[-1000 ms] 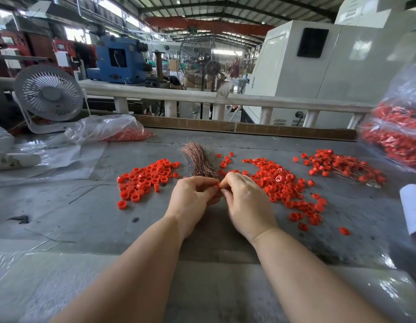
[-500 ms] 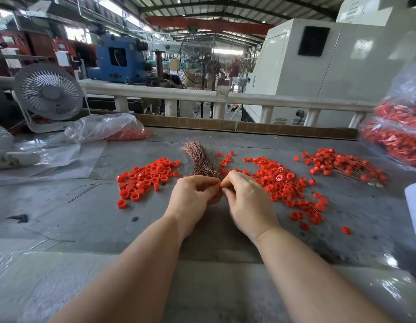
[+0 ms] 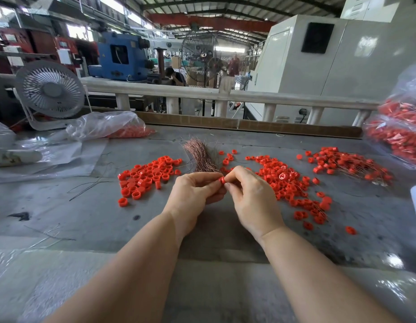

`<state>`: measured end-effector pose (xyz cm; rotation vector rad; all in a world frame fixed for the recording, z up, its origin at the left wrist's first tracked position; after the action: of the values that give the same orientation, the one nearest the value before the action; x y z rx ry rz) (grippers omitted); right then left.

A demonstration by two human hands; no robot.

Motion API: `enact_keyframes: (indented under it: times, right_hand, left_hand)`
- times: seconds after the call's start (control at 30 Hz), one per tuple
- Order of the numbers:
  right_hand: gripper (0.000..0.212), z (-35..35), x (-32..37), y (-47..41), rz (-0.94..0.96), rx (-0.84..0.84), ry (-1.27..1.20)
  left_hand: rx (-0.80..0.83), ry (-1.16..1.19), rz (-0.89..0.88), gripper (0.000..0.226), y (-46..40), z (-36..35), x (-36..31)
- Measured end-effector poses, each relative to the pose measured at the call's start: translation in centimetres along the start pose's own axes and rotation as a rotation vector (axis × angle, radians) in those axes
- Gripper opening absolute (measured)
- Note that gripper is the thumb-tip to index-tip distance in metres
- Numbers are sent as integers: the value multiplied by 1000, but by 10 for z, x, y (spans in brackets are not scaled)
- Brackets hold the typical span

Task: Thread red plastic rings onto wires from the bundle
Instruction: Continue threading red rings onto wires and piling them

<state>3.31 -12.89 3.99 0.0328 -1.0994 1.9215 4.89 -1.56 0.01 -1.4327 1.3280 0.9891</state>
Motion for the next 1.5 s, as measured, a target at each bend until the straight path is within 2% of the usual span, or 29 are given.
enact_keyframes:
  times: [0.33, 0.63, 1.5]
  right_hand:
    - [6, 3, -1, 0, -7, -11, -6]
    - [7, 4, 1, 0, 3, -10, 6]
    - [7, 7, 5, 0, 20, -43, -15]
  left_hand:
    - [3, -11, 36, 26, 2, -3, -2]
    - [4, 3, 47, 13, 2, -3, -1]
    - [24, 38, -7, 19, 0, -1, -2]
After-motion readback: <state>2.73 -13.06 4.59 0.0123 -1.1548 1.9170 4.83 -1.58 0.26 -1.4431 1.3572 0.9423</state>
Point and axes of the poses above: each hand's wrist, its own y-axis away from the middle knuckle, its own z-axis out of the back of the hand, x = y × z, the point moved 8 cm from there along -y, towards the middle knuckle, and after that the axes turned 2 degrees about x, right-handed, at the moved point
